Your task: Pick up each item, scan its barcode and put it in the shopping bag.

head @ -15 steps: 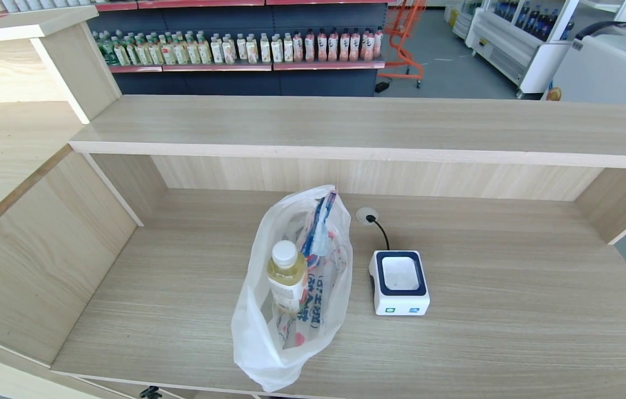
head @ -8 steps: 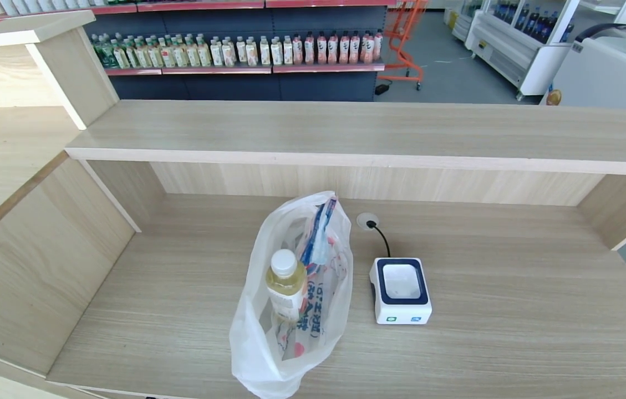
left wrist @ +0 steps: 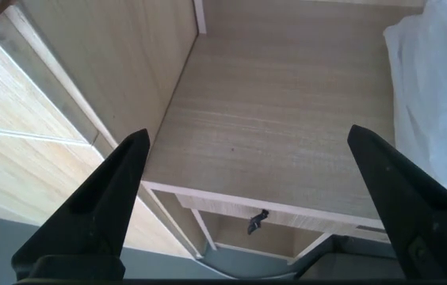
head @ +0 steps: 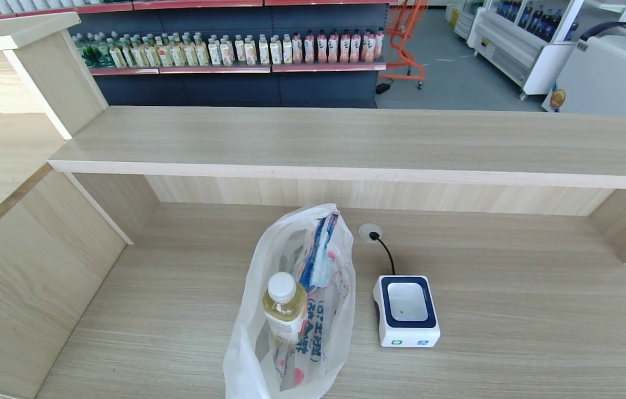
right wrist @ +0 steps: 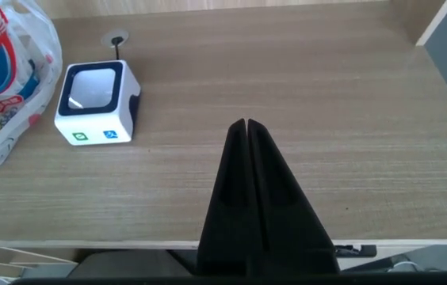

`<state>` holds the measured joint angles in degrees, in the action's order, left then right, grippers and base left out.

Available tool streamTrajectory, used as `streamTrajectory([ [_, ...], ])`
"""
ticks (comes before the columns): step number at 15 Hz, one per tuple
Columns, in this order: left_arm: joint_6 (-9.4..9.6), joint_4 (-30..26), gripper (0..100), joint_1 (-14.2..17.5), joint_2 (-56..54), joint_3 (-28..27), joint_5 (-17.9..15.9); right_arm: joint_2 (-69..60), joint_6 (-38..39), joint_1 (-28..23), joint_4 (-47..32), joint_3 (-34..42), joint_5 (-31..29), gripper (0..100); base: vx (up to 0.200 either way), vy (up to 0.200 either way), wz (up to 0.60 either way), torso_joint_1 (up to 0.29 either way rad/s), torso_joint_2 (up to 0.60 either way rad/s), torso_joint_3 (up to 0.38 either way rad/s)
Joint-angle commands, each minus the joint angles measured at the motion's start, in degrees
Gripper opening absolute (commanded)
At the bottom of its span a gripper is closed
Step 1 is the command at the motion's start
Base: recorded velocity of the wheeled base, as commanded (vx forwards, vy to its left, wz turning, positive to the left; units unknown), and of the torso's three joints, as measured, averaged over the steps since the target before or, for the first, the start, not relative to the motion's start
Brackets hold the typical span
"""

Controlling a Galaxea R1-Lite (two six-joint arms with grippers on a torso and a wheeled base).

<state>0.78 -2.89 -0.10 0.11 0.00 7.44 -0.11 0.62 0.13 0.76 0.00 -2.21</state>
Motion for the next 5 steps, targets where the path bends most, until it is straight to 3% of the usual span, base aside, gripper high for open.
streamTrajectory([
  [1, 0.01, -0.01, 100, 0.01, -0.02, 0.0, 0.03, 0.11, -0.01, 0.04, 0.04, 0.0, 0.01, 0, 0.0, 0.0, 0.0, 0.0, 0.0, 0.0],
  [5, 0.01, -0.01, 100, 0.01, -0.02, 0.0, 0.03, 0.11, -0.18, 0.04, 0.04, 0.0, 0.01, 0, 0.0, 0.0, 0.0, 0.0, 0.0, 0.0],
])
